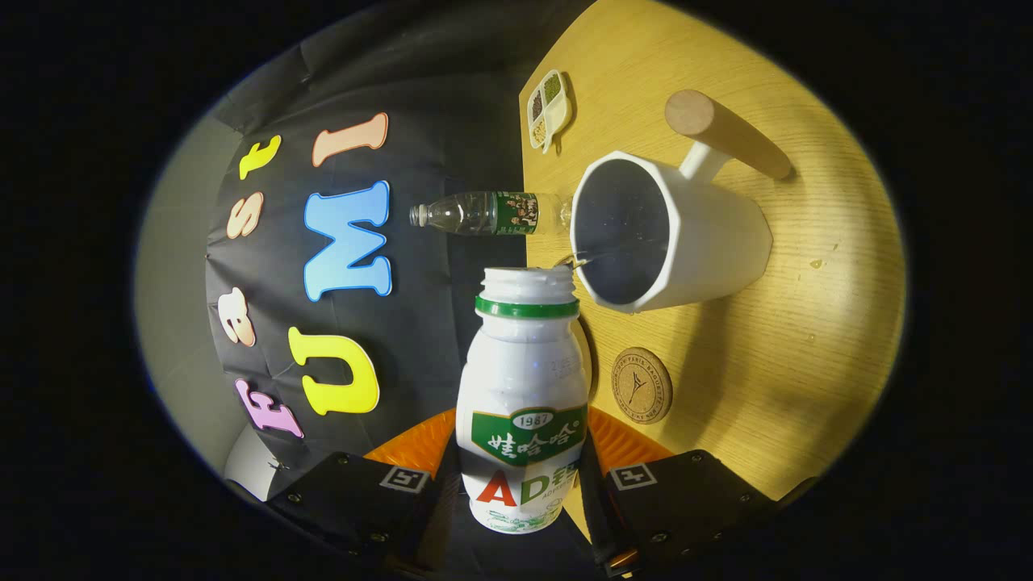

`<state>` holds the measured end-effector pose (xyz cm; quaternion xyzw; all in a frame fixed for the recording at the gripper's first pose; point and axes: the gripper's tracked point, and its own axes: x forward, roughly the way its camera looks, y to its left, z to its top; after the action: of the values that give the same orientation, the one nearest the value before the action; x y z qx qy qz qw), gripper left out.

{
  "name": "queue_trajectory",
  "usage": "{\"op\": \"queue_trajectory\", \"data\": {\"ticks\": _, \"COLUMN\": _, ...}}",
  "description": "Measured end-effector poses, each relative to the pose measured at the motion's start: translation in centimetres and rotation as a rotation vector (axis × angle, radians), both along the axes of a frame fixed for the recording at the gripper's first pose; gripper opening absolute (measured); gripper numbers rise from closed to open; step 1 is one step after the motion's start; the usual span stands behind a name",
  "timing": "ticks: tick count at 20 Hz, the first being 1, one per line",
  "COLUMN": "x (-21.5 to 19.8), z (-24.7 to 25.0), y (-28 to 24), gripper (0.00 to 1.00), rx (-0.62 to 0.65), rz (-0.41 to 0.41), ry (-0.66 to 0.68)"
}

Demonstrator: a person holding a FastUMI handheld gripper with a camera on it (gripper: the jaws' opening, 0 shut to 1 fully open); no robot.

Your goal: Take the bottle from table, then pour the juice into the cup, finally place the bottle on the coaster

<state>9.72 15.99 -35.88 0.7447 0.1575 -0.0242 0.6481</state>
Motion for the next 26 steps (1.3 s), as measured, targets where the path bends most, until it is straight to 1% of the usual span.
{"op": "queue_trajectory", "data": {"ticks": 7, "x": 0.8, "z": 0.8, "y": -0.3, "gripper": 0.66, "rx": 0.006, "rz": 0.007, "ry": -0.004}}
{"op": "queue_trajectory", "data": {"ticks": 14, "x": 0.7, "z": 1.0, "y": -0.5, "gripper": 0.66, "rx": 0.028, "rz": 0.003, "ry": 0.003}}
{"op": "queue_trajectory", "data": {"ticks": 16, "x": 0.8, "z": 0.9, "y": -0.2, "gripper": 0.66, "rx": 0.022, "rz": 0.014, "ry": 0.0}}
{"op": "queue_trajectory", "data": {"ticks": 22, "x": 1.0, "z": 0.8, "y": -0.3, "gripper": 0.66, "rx": 0.03, "rz": 0.004, "ry": -0.001}}
{"op": "queue_trajectory", "data": {"ticks": 25, "x": 1.0, "z": 0.6, "y": 0.5, "gripper": 0.66, "rx": 0.031, "rz": 0.025, "ry": 0.005}}
{"op": "queue_trajectory", "data": {"ticks": 26, "x": 1.0, "z": 0.6, "y": 0.3, "gripper": 0.66, "rx": 0.033, "rz": 0.021, "ry": 0.005}}
